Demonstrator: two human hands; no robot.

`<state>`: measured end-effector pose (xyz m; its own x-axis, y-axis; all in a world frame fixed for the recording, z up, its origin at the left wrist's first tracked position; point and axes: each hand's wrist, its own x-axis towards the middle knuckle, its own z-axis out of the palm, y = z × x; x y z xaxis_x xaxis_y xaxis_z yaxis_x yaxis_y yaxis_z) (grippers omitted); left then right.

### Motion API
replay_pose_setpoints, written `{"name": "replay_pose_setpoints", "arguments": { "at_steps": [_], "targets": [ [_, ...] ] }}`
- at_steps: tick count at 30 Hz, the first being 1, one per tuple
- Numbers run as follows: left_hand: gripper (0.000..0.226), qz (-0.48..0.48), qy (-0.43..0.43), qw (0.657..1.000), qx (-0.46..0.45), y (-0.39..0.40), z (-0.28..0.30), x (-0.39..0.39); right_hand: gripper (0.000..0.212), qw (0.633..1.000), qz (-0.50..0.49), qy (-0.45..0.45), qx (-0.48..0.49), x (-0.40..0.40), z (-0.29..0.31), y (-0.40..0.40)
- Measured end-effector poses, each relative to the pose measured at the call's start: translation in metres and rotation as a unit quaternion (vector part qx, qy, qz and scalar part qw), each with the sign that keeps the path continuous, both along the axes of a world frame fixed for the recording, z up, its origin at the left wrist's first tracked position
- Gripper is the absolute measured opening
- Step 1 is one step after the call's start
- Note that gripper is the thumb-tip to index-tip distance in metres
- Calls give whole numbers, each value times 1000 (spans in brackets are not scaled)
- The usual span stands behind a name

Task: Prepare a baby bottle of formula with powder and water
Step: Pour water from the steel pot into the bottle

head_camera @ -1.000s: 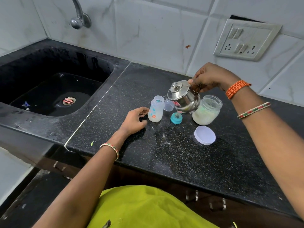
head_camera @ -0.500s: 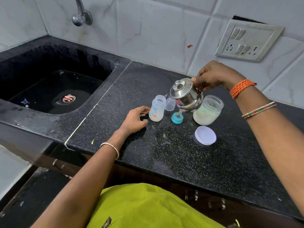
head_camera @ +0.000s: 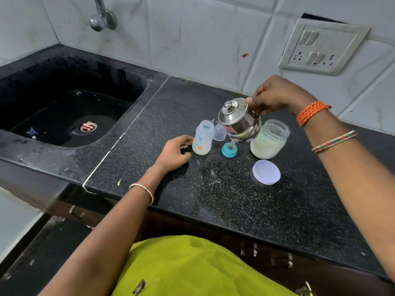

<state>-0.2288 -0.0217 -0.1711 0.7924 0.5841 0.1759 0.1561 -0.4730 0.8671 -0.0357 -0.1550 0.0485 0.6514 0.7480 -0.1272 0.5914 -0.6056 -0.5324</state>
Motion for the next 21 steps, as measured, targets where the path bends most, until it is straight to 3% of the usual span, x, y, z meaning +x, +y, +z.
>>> {"name": "replay_pose_setpoints", "arguments": {
  "at_steps": [5,17,21],
  "targets": [
    [49,4,3,1000,-1,-1,0,0,17,1000,-12,22,10,3,-6,-3],
    [46,16,12,999,-32,-2,7,-1,12,969,-68,222,81,24,-42,-17],
    [42,38,-5,995,-94,-1,10,2,11,955,-72,270,100,35,-46,-18]
  ]
}}
